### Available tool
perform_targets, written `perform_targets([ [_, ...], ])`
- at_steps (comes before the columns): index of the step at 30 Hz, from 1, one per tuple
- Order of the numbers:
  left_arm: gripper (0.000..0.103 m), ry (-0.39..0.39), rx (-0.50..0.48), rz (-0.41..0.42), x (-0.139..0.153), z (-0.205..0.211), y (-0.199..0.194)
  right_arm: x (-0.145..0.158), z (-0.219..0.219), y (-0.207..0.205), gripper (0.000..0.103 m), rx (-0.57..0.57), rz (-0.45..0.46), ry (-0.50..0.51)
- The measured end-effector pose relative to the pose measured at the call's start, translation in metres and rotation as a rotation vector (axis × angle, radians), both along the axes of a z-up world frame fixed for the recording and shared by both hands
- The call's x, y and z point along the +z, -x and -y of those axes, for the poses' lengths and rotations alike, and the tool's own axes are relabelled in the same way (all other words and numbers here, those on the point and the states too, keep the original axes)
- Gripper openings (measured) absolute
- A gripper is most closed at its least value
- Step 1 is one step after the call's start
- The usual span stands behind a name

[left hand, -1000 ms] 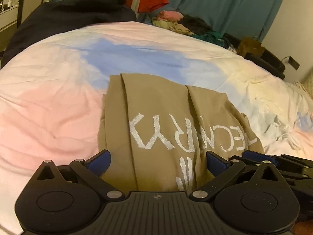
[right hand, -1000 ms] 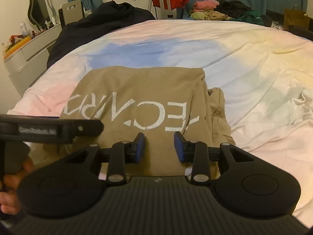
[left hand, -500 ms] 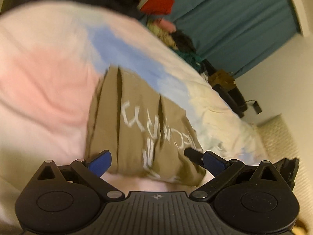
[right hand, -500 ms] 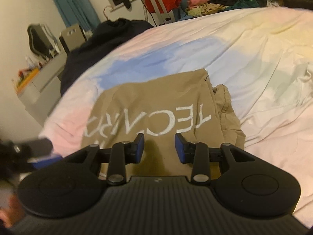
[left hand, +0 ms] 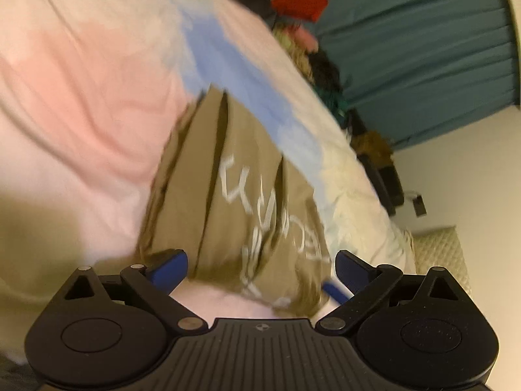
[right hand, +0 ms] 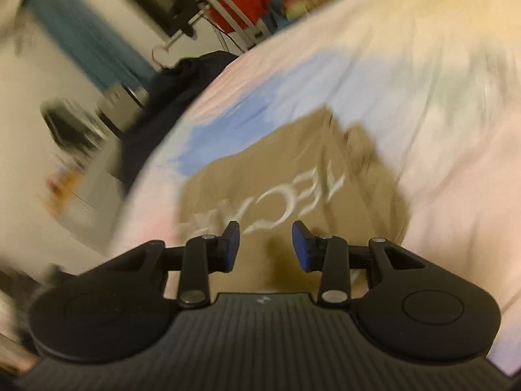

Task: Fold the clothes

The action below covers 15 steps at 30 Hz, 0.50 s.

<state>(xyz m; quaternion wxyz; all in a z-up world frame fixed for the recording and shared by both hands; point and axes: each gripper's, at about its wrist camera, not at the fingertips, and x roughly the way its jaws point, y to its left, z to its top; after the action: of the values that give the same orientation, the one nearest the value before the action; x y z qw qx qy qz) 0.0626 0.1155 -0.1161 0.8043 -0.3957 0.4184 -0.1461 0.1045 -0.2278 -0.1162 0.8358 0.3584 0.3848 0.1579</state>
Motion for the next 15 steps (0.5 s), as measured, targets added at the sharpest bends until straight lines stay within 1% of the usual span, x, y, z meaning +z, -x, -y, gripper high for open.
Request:
perform_targets([
  [1, 0.098, 0.004, 0.006, 0.002, -0.001, -0.002, -0.001, -0.007, 0.007, 0.005, 0.065, -0.016, -0.041, -0.096],
  [2, 0.098, 0.015, 0.013, 0.005, -0.002, -0.003, -0.003, -0.014, 0.015, 0.009, 0.09, -0.032, -0.081, -0.191],
  [3, 0.098, 0.025, 0.019, 0.007, -0.003, -0.004, -0.006, -0.022, 0.02, 0.014, 0.093, -0.051, -0.117, -0.27],
  [5, 0.098, 0.036, 0.025, 0.015, -0.004, -0.003, -0.009, -0.038, 0.025, 0.017, 0.094, -0.083, -0.178, -0.348],
  [7, 0.098, 0.05, 0.018, 0.035, -0.003, -0.001, -0.012, -0.054, 0.025, 0.012, 0.093, -0.109, -0.232, -0.375],
  [10, 0.098, 0.079, -0.008, 0.075, 0.0, 0.004, -0.013, -0.069, 0.029, 0.007, 0.091, -0.194, -0.267, -0.354],
  [12, 0.098, 0.096, -0.027, 0.098, 0.002, 0.005, -0.009, -0.074, 0.03, 0.007, 0.092, -0.238, -0.253, -0.365],
  [13, 0.098, 0.107, -0.037, 0.107, 0.002, 0.007, -0.009, -0.072, 0.03, 0.006, 0.087, -0.25, -0.239, -0.36],
  [15, 0.099, 0.15, -0.075, 0.1, -0.002, 0.013, -0.01, -0.07, 0.028, 0.004, 0.076, -0.266, -0.218, -0.322],
])
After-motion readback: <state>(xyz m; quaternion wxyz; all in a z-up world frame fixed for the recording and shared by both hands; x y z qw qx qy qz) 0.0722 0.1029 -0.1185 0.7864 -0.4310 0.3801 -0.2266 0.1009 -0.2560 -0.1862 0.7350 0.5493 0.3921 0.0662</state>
